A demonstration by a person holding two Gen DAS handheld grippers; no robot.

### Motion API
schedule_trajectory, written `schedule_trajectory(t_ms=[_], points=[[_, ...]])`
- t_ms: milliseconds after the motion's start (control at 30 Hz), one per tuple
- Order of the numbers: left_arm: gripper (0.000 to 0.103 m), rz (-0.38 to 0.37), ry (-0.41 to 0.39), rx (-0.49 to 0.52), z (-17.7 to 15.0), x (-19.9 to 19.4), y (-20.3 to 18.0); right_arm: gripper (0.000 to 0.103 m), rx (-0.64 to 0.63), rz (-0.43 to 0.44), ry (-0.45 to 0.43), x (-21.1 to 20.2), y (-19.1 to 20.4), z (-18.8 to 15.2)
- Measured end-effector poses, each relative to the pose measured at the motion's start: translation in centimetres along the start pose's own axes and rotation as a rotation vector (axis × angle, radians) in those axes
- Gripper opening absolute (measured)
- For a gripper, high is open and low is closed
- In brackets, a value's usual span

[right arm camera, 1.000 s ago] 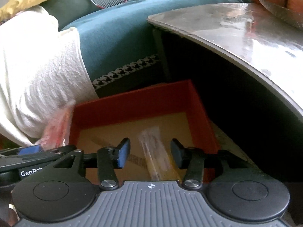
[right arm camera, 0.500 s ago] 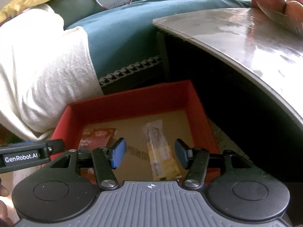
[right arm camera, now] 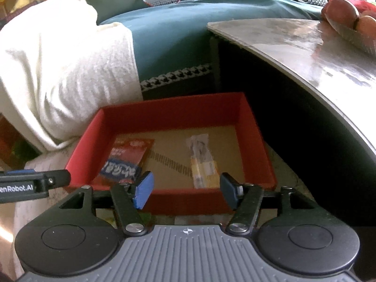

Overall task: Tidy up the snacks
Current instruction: 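Move the left gripper to the green bamboo-shoot packet while the right approaches the sausage pack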

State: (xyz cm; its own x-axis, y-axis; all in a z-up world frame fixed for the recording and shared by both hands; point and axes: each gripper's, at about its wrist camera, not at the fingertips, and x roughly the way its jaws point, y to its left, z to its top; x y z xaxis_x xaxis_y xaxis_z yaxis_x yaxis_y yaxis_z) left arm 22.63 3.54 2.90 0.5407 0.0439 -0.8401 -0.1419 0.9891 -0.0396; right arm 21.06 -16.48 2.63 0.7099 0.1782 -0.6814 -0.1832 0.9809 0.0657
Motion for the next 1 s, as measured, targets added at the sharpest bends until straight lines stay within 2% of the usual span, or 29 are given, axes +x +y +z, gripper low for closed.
schedule_trajectory(t_ms=[367,633,800,867,1000], points=[[0.067,0.004,0.084,-0.007,-2.8,0.7,2.6,0.072,-0.008,0.043,0.037,-1.4,0.4,-2.2],[0.068,-0.015,0.102,0.058,-3.6,1.4,1.4,0.072,-0.008,0.068,0.070,-1.8,0.9,-3.5],[0.069,-0.125,0.108,0.235,-2.8,2.6,-0.7,0.075,-0.010,0.073,0.081,-2.3,0.8,-4.1],[0.071,-0.177,0.112,0.358,-2.8,3.0,-1.5,0.076,-0.007,0.077,0.086,-2.5,0.6,-4.3],[0.072,-0.224,0.107,0.502,-2.7,3.9,-2.2,0.076,-0.005,0.078,0.101,-2.7,-0.2,-4.6]])
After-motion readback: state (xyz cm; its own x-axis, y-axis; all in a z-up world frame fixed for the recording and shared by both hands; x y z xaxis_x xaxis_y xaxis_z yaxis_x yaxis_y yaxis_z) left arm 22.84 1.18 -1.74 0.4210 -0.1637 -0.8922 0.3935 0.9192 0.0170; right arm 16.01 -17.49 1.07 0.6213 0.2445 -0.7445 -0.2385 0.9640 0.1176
